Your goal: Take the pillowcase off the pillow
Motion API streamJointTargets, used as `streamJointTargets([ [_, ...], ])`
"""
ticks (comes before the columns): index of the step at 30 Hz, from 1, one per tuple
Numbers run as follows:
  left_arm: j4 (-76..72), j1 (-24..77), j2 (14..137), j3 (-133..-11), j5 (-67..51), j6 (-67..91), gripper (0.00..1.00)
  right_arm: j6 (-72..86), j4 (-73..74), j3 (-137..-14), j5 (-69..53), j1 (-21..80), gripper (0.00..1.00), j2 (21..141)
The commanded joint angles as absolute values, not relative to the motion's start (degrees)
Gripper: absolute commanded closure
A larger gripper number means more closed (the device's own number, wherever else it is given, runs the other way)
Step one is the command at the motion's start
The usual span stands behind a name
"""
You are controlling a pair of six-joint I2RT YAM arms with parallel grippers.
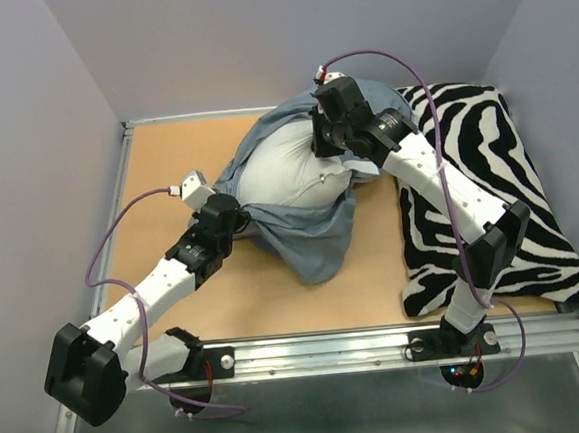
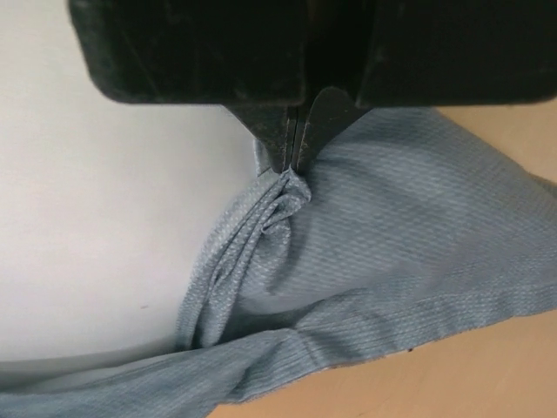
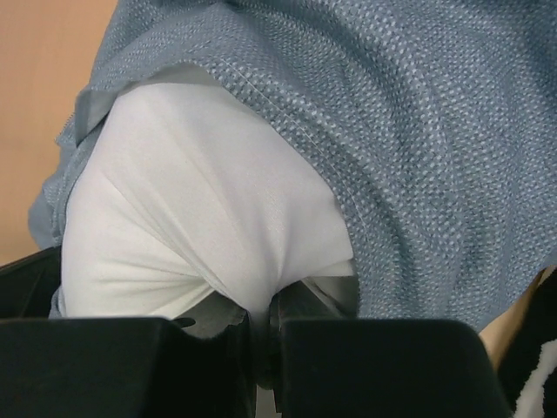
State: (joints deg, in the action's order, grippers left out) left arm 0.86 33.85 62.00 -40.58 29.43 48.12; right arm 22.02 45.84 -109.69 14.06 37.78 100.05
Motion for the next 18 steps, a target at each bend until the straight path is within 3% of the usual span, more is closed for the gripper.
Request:
streamJointTargets([
  [1, 3.71, 32.43, 64.86, -31.22, 29.19, 52.28, 1.00, 20.83, 37.61, -120.06, 25.84, 31.03, 1.00, 96.77],
  [6, -3.42, 31.11, 70.30, -26.19, 25.49, 56.16, 1.00, 20.83, 38.84, -120.15, 24.53, 30.24, 1.00, 95.54],
  [18, -9.57, 31.11, 71.64, -26.19, 21.80, 52.56, 1.00, 24.61, 32.70, -84.04, 16.27, 30.32, 1.00, 80.78],
])
